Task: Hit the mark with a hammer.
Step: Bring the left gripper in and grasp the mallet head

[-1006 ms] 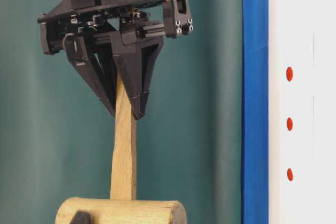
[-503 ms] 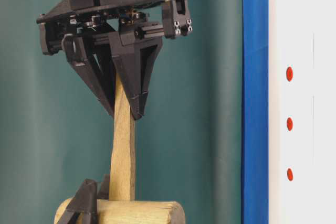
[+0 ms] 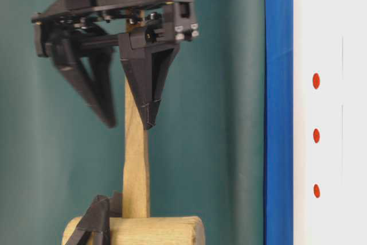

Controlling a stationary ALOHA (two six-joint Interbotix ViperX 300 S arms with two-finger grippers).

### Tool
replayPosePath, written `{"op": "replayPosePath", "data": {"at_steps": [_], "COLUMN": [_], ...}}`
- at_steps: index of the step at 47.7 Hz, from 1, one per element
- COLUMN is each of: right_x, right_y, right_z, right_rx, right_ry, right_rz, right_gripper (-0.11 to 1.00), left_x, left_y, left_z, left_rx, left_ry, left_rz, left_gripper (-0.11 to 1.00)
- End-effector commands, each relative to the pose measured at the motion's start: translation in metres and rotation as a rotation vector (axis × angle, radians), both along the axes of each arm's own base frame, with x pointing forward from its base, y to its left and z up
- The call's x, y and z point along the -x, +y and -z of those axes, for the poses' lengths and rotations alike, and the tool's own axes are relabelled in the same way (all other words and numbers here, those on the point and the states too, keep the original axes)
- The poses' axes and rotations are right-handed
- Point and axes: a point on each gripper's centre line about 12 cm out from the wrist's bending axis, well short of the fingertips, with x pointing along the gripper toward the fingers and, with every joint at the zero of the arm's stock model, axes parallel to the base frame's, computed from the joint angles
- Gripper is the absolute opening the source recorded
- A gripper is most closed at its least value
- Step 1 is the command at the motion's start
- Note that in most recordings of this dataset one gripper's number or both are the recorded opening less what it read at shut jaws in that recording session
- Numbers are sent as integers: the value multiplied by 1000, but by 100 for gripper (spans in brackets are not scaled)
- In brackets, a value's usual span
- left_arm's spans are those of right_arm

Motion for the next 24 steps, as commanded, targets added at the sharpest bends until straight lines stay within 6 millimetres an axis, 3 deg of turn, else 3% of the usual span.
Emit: {"op": "replayPosePath", "data": {"at_steps": [1, 4, 8, 24], "right_x": [0, 1, 2, 9], "right_y": [-2, -2, -4, -7], "right_z": [-17, -15, -15, -18], "right_rx": [-26, -54, -110, -466], "right_ry": [-48, -36, -9, 112], "right_rz": [16, 25, 38, 77], "right_gripper": [71, 88, 98, 97], "left_x": [-1, -1, -1, -1], "left_y": [1, 1, 1, -4], "left_z": [-10, -10, -10, -8], "left_rx": [-11, -17, -30, -246], "left_ry": [-31, -32, -31, 10], "left_rz": [-2, -1, 1, 26], "left_gripper": [44, 44, 44, 44]}}
